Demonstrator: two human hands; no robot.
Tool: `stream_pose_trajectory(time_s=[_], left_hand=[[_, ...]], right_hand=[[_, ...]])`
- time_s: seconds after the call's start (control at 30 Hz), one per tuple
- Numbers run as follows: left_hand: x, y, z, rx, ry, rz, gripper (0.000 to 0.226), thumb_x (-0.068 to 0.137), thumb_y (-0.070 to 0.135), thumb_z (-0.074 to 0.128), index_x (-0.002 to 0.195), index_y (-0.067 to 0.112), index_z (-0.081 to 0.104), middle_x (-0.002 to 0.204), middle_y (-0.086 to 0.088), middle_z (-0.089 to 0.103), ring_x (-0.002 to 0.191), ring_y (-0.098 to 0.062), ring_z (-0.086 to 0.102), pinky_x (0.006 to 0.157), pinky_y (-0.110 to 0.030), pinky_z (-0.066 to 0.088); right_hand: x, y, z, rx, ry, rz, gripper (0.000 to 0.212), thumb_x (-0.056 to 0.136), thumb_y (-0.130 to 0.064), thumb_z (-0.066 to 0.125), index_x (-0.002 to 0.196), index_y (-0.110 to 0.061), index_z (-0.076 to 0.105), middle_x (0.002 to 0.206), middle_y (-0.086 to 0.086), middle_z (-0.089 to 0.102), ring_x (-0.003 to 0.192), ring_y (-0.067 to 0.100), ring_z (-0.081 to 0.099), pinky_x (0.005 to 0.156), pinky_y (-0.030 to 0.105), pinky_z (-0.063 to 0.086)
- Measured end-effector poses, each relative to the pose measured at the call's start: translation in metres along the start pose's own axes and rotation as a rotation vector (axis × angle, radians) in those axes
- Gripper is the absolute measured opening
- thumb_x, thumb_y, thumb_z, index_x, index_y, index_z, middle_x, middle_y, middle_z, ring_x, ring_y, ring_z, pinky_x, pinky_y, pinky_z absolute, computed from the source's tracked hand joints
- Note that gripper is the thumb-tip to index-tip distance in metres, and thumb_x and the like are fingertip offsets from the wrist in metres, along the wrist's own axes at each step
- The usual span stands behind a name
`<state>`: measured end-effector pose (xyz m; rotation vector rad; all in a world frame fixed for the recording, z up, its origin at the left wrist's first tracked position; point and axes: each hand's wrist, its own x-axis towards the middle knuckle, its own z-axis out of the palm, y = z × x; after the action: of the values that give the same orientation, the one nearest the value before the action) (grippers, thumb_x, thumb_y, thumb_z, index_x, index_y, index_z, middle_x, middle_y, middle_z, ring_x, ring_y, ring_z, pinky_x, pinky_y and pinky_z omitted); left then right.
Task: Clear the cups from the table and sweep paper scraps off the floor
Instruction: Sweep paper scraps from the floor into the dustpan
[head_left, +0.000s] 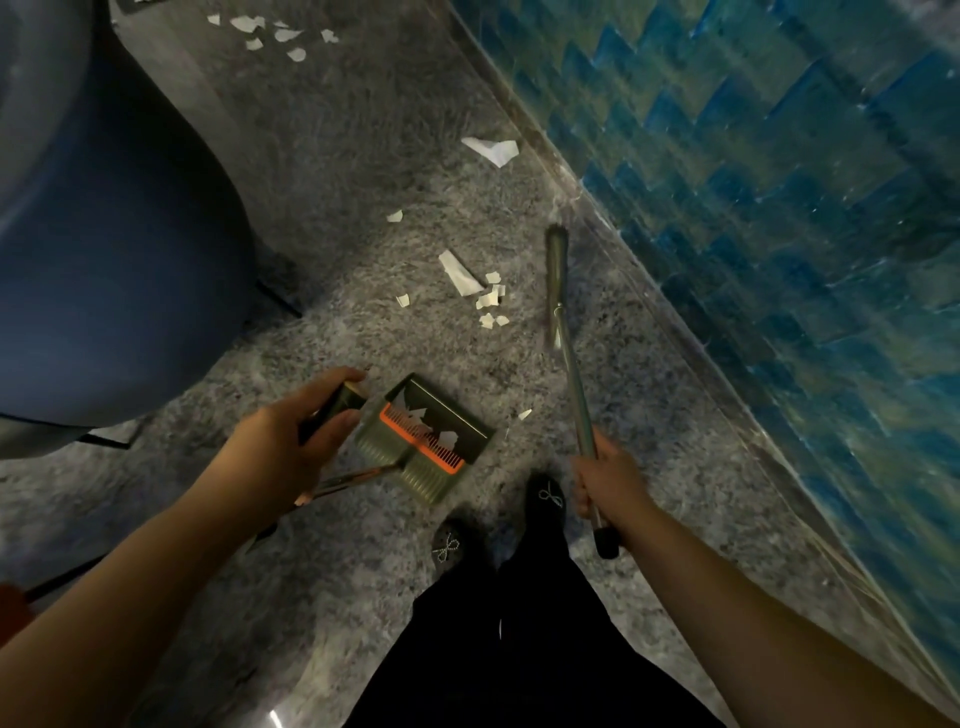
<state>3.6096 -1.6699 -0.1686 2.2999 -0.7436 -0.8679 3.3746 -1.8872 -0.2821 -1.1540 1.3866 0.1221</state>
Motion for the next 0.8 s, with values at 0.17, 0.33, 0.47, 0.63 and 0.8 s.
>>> stream_pose_trajectory(time_s=[0.17,0.33,0.47,0.63,0.8], left_hand=[[0.004,0.001,-0.003,-0.002,0.008,-0.012,0.034,0.096,0.028,0.058,0.124,0.047,0.054,0.058,0.029,0.059,0.042,-0.001,0.056,0.043,-0.011,0.038],[0.007,0.004,-0.005,-0.016,0.022,0.015,0.034,0.095,0.030,0.057,0.114,0.058,0.052,0.063,0.029,0.061,0.043,-0.002,0.058,0.039,-0.012,0.039],[0.011,0.002,-0.007,-0.067,0.061,0.009,0.035,0.096,0.028,0.058,0.116,0.056,0.053,0.061,0.023,0.062,0.043,-0.003,0.057,0.039,-0.016,0.042],[0.017,0.003,-0.008,-0.106,0.073,0.001,0.036,0.096,0.028,0.057,0.117,0.057,0.052,0.058,0.012,0.060,0.040,-0.009,0.053,0.040,-0.019,0.043],[0.026,0.011,-0.007,-0.105,0.117,-0.048,0.034,0.095,0.029,0.057,0.121,0.050,0.054,0.056,0.018,0.059,0.039,-0.007,0.053,0.041,-0.019,0.042]], right_hand=[[-0.022,0.006,-0.010,0.110,0.006,0.125,0.027,0.098,-0.002,0.041,0.121,-0.015,0.048,0.055,0.004,0.037,0.035,0.012,0.034,0.035,0.019,0.032],[-0.039,0.009,0.016,0.296,-0.030,0.255,0.017,0.095,0.004,0.036,0.088,-0.010,0.043,0.054,0.005,0.034,0.030,0.009,0.034,0.032,0.015,0.029],[-0.039,0.012,0.040,0.283,-0.082,0.252,0.022,0.094,0.003,0.038,0.079,-0.012,0.040,0.052,0.006,0.037,0.033,0.012,0.036,0.033,0.018,0.032],[-0.012,-0.018,0.045,0.299,-0.161,0.257,0.022,0.092,0.006,0.036,0.080,-0.011,0.043,0.047,0.002,0.038,0.032,0.010,0.035,0.032,0.017,0.031],[0.025,-0.074,0.040,0.411,-0.221,0.295,0.030,0.097,0.001,0.032,0.073,-0.016,0.036,0.044,-0.003,0.037,0.028,0.004,0.031,0.032,0.011,0.026]])
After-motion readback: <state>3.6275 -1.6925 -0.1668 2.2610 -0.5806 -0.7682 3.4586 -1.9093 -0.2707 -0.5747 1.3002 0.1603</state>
